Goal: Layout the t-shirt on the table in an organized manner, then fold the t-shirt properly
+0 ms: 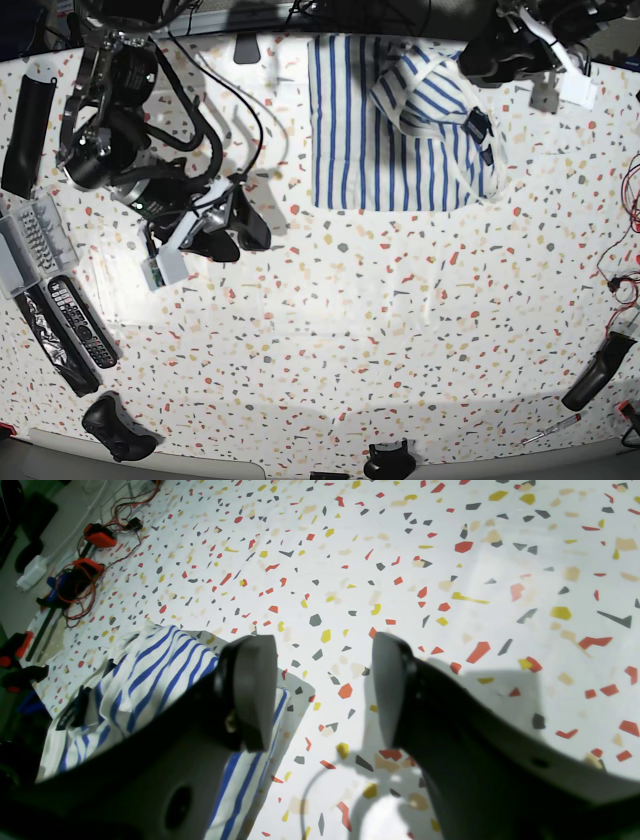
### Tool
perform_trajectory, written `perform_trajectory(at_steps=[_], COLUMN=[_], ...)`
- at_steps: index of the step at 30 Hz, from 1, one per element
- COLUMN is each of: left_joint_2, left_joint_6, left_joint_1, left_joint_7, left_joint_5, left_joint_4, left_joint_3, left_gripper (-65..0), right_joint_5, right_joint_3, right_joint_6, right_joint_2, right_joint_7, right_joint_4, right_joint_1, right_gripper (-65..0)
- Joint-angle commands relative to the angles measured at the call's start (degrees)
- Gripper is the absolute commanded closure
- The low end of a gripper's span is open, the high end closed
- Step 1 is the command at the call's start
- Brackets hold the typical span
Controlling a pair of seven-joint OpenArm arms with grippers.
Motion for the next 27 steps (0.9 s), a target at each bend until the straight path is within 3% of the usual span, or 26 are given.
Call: perform_trajectory(at_steps=[1, 6, 17, 27], left_joint_2=[0.3, 3.3, 3.4, 3.4], left_joint_6=[-0.6, -0.6, -0.3, -0.4], left_joint_1=[0.3, -2.3, -4.0, -4.0], left_joint_7=[-0.5, -0.4, 1.2, 5.6], left_joint_5=[-1.6, -1.6, -0.5, -7.7], left_joint_4=[0.7, 0.5, -4.4, -9.6], left_joint_3=[-0.2, -0.2, -0.2, -0.2], left_gripper=[-27.5, -24.9, -24.9, -24.9], right_joint_5=[1.5, 1.5, 1.5, 1.5], right_joint_3=[0.2, 0.2, 0.2, 0.2], right_joint_6=[0.5, 0.5, 0.5, 0.5], right_joint_2=[0.3, 0.3, 0.3, 0.3], right_joint_7=[1.7, 1.7, 1.1, 1.4], right_joint_4=[1.2, 1.2, 1.2, 1.2], right_joint_1=[0.8, 0.8, 0.8, 0.8], right_gripper=[-29.9, -29.9, -29.9, -29.9])
